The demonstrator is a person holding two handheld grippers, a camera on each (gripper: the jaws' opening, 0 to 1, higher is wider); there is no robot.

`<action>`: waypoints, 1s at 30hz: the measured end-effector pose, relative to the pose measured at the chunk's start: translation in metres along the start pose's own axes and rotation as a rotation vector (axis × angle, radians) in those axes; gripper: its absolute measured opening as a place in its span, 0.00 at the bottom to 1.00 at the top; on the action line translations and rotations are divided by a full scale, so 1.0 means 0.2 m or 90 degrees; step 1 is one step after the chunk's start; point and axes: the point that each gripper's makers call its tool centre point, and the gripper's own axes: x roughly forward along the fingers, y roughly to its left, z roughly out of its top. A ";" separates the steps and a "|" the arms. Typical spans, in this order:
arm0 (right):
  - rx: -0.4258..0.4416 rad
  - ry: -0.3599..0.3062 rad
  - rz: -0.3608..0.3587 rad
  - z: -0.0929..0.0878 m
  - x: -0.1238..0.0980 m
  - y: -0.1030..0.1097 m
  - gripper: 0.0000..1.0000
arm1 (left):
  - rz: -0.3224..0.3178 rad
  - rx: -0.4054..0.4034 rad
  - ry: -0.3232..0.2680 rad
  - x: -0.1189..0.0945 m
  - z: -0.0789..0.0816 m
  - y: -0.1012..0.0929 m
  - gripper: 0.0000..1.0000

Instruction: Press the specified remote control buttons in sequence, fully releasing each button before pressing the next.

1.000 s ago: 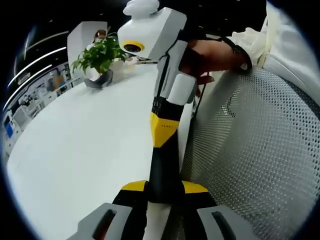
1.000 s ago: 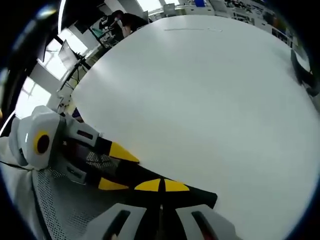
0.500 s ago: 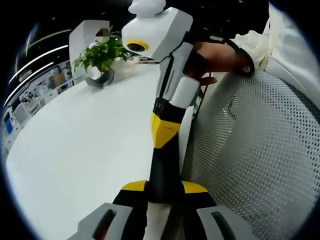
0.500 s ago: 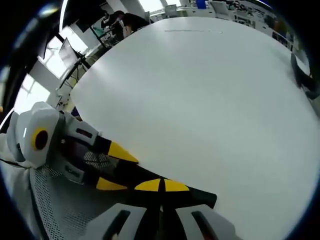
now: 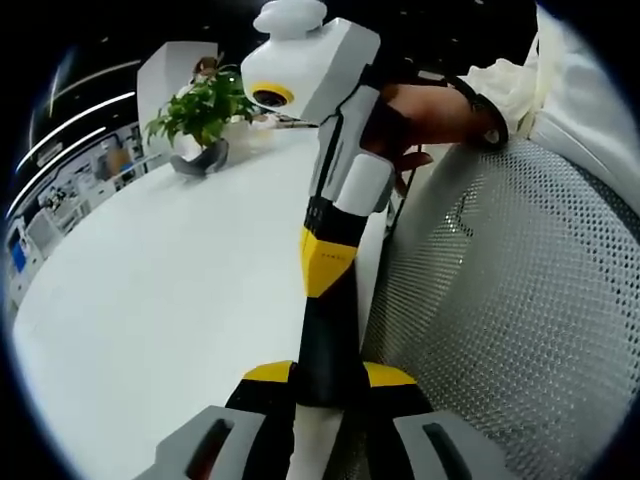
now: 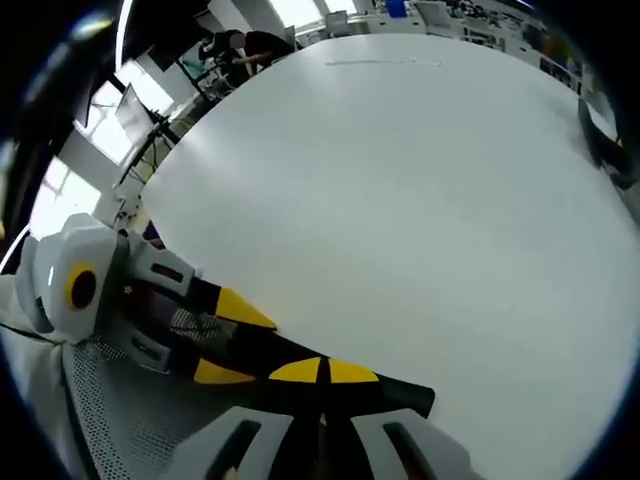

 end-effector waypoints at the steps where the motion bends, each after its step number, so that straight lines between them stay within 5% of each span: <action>1: 0.002 -0.001 0.001 0.00 0.00 0.00 0.00 | 0.000 0.001 0.000 0.00 0.00 0.00 0.24; 12: 0.054 -0.003 0.028 0.01 -0.01 0.00 0.00 | 0.003 0.019 0.001 0.00 0.00 0.00 0.24; 22: 0.021 0.000 -0.039 0.01 -0.03 -0.07 0.00 | 0.007 0.025 0.003 0.01 0.00 0.01 0.24; 30: 0.052 -0.009 -0.020 0.02 -0.05 -0.06 0.00 | 0.004 0.014 0.003 0.00 0.00 0.01 0.24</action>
